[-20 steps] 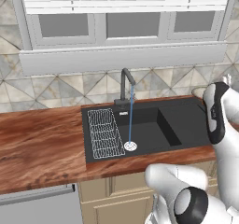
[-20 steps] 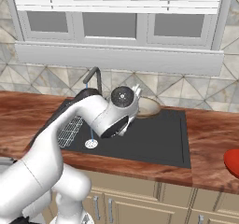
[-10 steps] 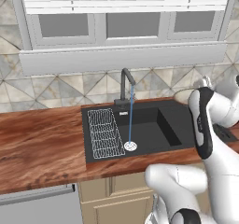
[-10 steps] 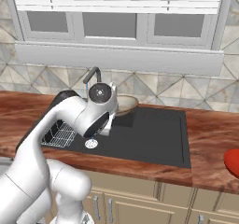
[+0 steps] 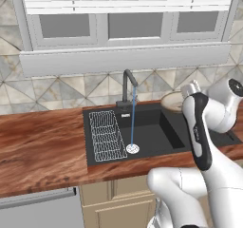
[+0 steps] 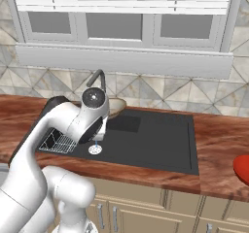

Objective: Rinse each bowl for a few seconds and place them down in the sink or on the counter.

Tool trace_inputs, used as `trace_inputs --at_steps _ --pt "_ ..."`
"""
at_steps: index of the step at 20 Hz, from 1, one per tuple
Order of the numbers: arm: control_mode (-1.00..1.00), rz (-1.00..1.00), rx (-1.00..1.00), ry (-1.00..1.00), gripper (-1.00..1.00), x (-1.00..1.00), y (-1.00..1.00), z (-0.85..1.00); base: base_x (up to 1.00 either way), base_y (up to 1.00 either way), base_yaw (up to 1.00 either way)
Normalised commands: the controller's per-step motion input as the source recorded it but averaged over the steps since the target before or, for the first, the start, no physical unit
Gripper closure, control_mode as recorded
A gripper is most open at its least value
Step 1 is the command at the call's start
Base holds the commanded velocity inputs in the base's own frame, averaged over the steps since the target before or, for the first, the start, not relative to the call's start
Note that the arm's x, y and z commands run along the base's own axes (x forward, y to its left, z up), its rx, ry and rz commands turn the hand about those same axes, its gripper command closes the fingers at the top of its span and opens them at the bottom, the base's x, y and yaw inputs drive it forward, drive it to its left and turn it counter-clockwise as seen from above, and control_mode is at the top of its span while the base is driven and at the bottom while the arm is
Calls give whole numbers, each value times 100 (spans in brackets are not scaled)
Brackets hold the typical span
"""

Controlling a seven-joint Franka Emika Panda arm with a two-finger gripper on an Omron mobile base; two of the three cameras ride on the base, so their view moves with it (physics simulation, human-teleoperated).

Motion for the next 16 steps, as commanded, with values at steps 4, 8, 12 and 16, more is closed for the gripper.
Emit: trace_inputs --at_steps 4,8,12,16 --pt "-100 15 1 0 100 17 33 -14 0 0 0" --pt "-100 2 -3 6 100 33 37 -9 0 0 0" --pt "-100 0 -6 7 100 29 37 -1 0 0 0" --pt "-100 0 0 6 100 29 23 -8 0 0 0"
